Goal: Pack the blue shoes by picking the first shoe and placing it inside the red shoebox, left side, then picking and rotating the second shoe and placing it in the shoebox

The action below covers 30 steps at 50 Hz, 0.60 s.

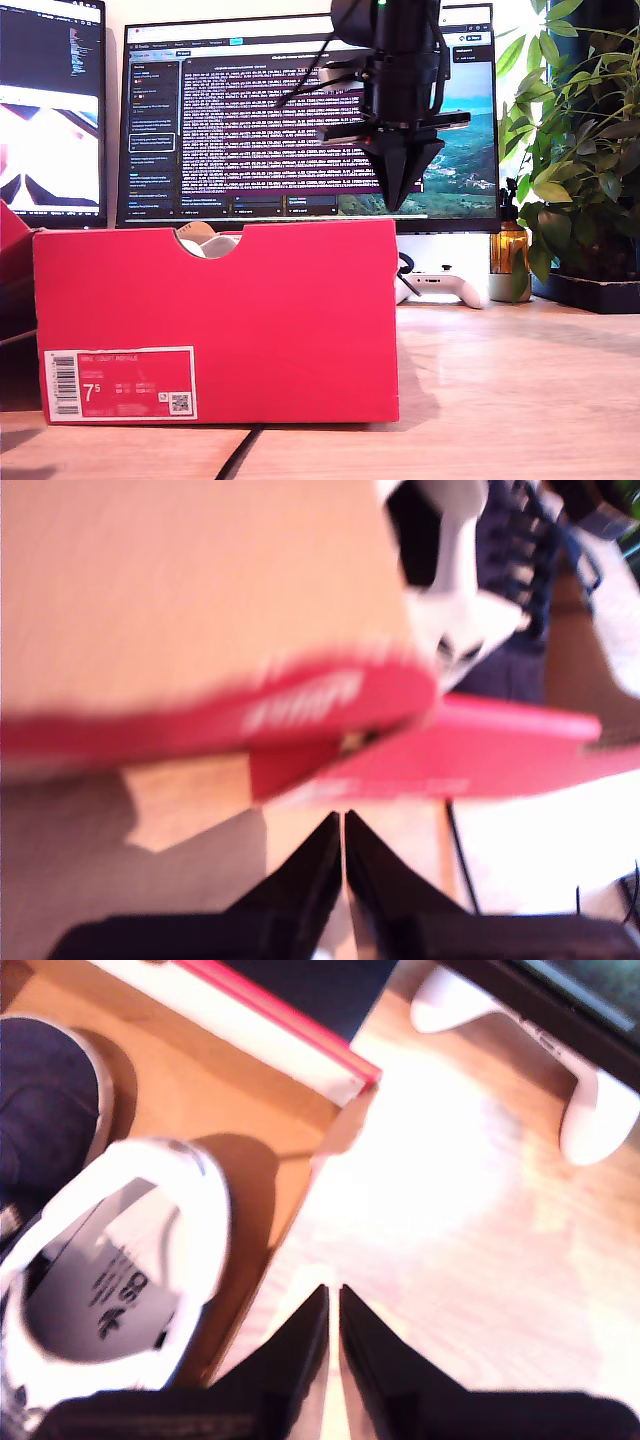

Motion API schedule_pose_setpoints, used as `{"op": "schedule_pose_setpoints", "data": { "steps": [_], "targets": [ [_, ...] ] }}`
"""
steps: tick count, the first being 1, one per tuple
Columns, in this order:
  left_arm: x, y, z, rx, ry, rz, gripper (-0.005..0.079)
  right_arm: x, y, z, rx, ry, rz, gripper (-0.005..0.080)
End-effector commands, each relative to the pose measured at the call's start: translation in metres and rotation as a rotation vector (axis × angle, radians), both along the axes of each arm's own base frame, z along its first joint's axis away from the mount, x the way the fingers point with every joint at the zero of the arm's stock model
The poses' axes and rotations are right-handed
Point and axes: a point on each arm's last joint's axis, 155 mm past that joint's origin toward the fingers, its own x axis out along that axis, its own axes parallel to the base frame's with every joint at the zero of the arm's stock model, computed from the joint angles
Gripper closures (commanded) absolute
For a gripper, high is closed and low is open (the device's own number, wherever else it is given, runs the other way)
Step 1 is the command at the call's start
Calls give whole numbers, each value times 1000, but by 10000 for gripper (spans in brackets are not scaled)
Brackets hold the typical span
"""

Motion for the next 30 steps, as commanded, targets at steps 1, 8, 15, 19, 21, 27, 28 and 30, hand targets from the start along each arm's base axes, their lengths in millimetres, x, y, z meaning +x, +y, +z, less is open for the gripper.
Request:
{"op": "schedule_pose_setpoints", "data": {
  "steps": [1,8,15,19,21,27,28,30],
  "targets": [
    [0,2,7,8,-42,-4,762,-1,4,12,26,-26,-5,754],
    [3,8,21,20,-131,20,762,0,-3,10,22,-18,-20,754],
    [9,18,37,76,-259,38,762,-2,-16,3,9,8,-48,754],
    [13,25,42,116,-311,61,762,-1,-23,3,14,8,-72,754],
    [16,31,44,142,-333,80,762,0,-26,4,21,-2,-81,754],
    [24,38,53,190,-399,110,762,-1,-34,11,40,-43,-97,754],
    [25,39,55,188,-407,116,762,-2,-36,13,43,-48,-98,754],
    [27,39,60,190,-430,121,762,-3,-40,16,47,-63,-104,754]
  ]
}}
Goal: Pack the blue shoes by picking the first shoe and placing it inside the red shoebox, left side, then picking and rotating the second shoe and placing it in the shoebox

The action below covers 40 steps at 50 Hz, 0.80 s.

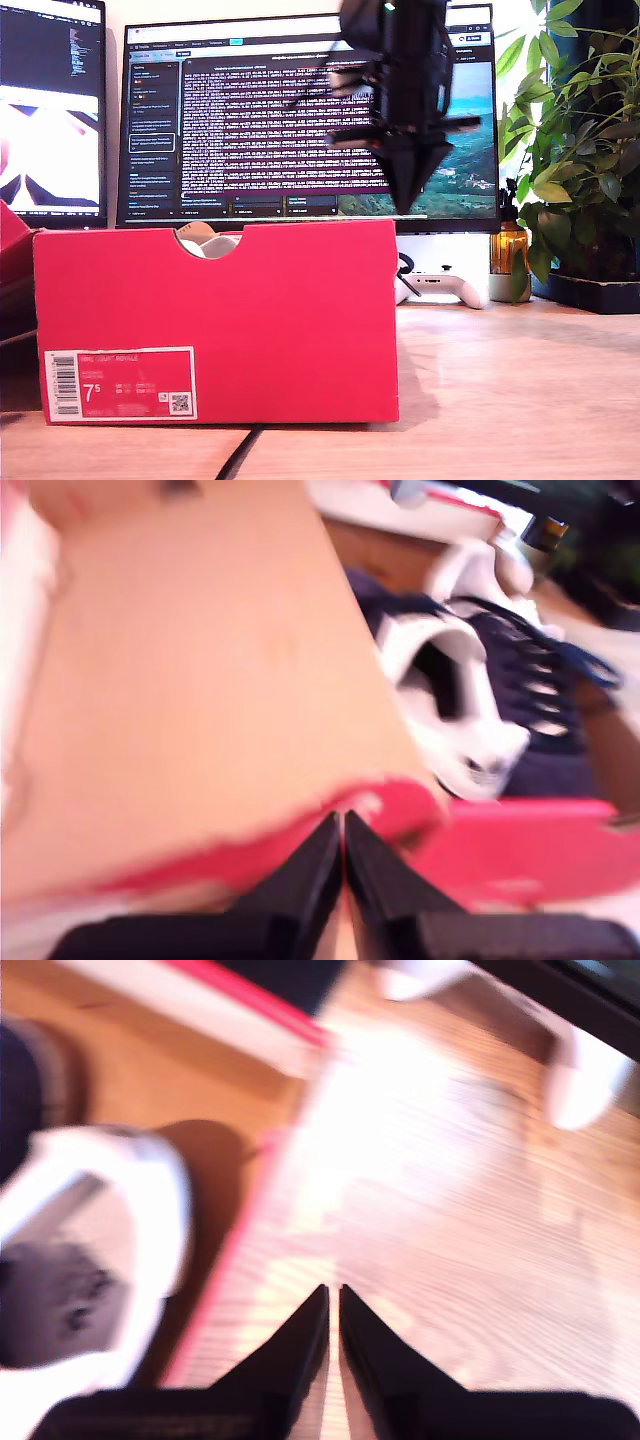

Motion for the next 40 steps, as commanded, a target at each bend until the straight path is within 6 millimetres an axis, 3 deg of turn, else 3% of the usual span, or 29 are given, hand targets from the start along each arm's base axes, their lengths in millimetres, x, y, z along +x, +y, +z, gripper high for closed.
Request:
{"op": "schedule_pose_setpoints", "data": {
  "steps": [1,11,22,29,40],
  "targets": [
    [4,0,11,3,-50,2,762,-6,-7,21,26,-54,-10,754],
    [19,19,38,37,-182,110,762,-22,-30,24,46,-98,-37,754],
    [25,33,45,74,-229,183,762,-48,-53,22,40,-125,-32,754],
    [33,39,46,109,-261,211,762,-60,-56,24,59,-135,-10,754],
    [49,22,60,87,-322,131,762,-67,-53,29,88,-140,10,754]
  ]
}}
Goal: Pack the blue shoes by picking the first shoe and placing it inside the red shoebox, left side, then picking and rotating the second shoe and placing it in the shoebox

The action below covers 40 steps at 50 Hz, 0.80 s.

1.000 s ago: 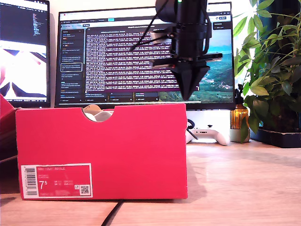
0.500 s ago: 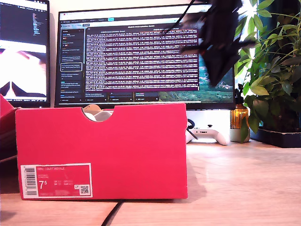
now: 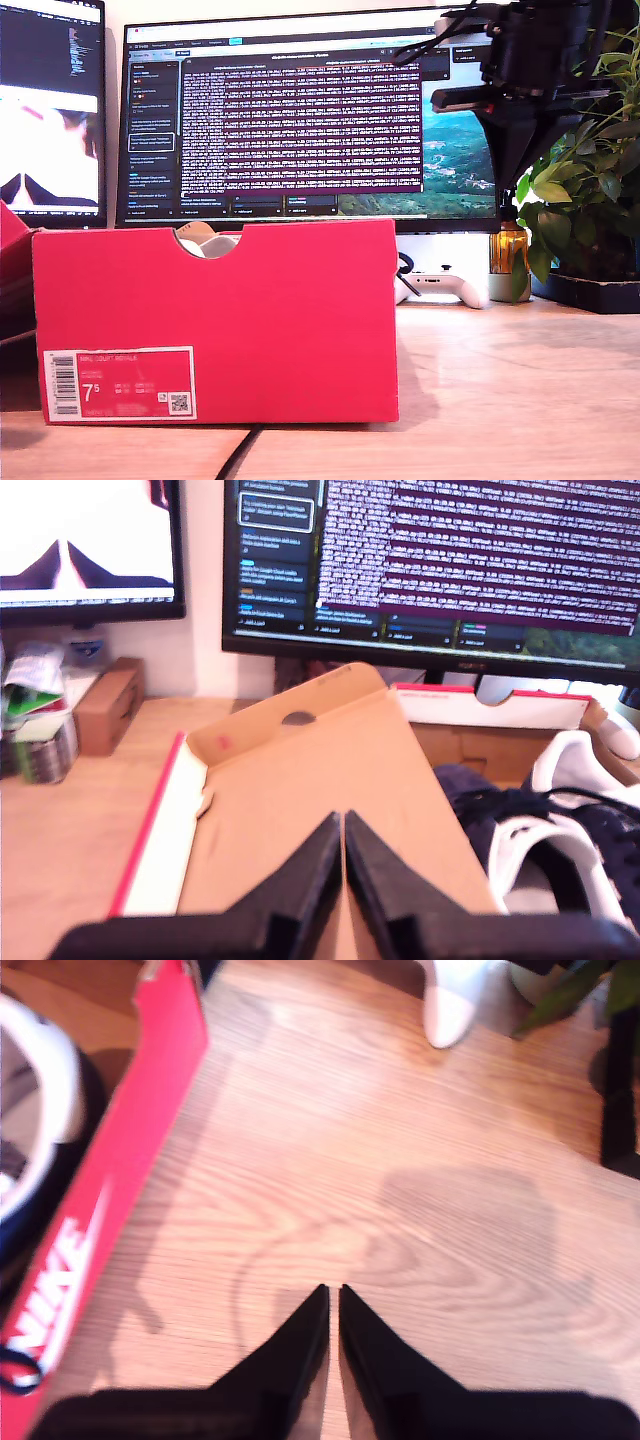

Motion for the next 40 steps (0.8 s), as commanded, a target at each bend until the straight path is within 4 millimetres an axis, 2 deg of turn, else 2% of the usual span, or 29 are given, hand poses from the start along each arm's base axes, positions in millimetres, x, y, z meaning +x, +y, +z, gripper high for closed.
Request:
{"op": "schedule_pose_setpoints", "data": {
  "steps": [1,8,15,25,40],
  "targets": [
    [4,-8,-7,9,-4,-36,762,-4,1,5,7,-16,11,754],
    [15,-20,-12,15,3,-81,762,-6,0,4,4,-8,11,754],
    [17,-27,-3,25,-40,-103,762,-5,0,4,5,-10,12,754],
    [13,1,-1,61,-42,31,762,-4,2,5,13,-15,17,754],
    [0,47,3,72,-47,198,762,-6,20,7,78,-9,88,754]
  ]
}}
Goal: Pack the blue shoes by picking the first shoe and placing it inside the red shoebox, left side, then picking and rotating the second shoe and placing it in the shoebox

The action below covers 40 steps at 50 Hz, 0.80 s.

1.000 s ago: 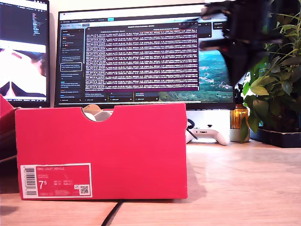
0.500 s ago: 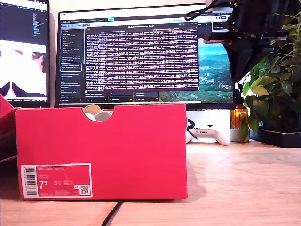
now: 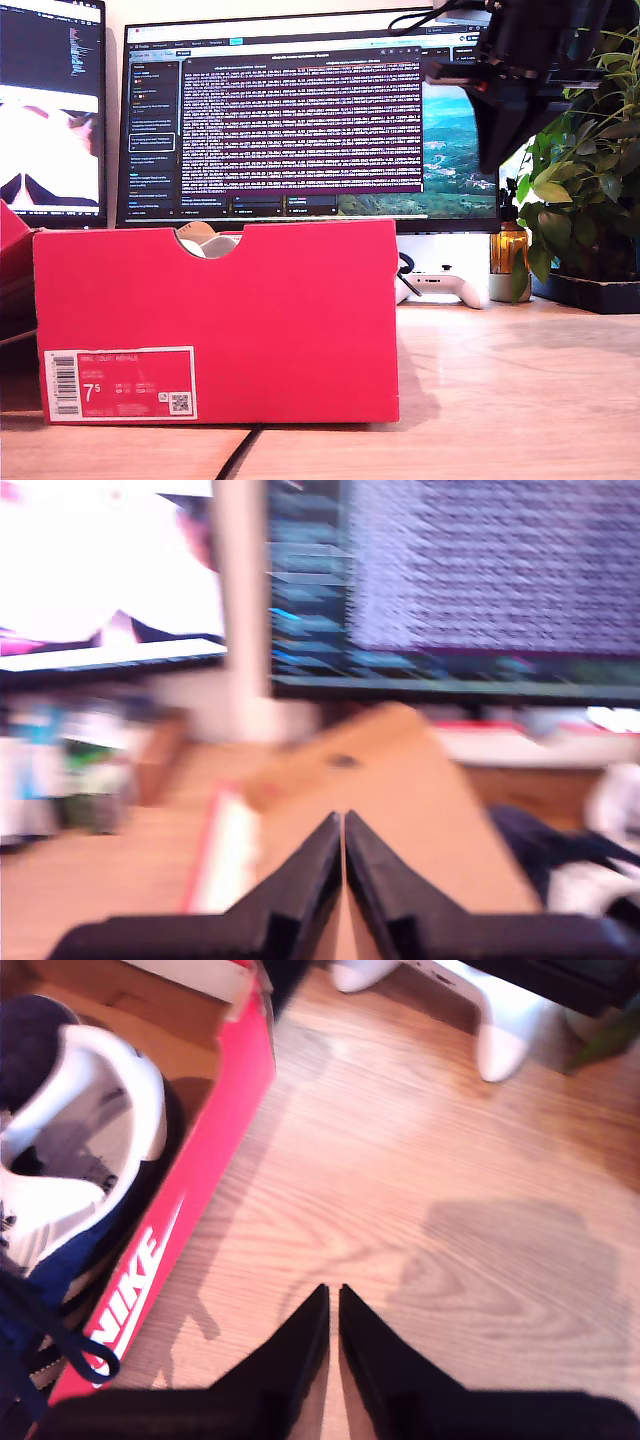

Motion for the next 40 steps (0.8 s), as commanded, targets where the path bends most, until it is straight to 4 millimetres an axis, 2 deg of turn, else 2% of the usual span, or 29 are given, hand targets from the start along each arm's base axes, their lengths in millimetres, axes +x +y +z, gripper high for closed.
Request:
{"op": "schedule_pose_setpoints", "data": {
  "steps": [1,8,19,27,40],
  "targets": [
    [0,10,-12,10,24,36,762,-4,3,-2,12,3,17,754],
    [-2,26,-13,3,25,71,762,-6,9,-2,30,11,36,754],
    [-5,30,-18,-35,46,58,762,-5,15,5,45,-14,45,754],
    [-9,29,-25,-66,60,60,762,0,20,32,105,-99,26,754],
    [-18,30,-33,-66,29,59,762,-12,15,75,150,-202,31,754]
  ]
}}
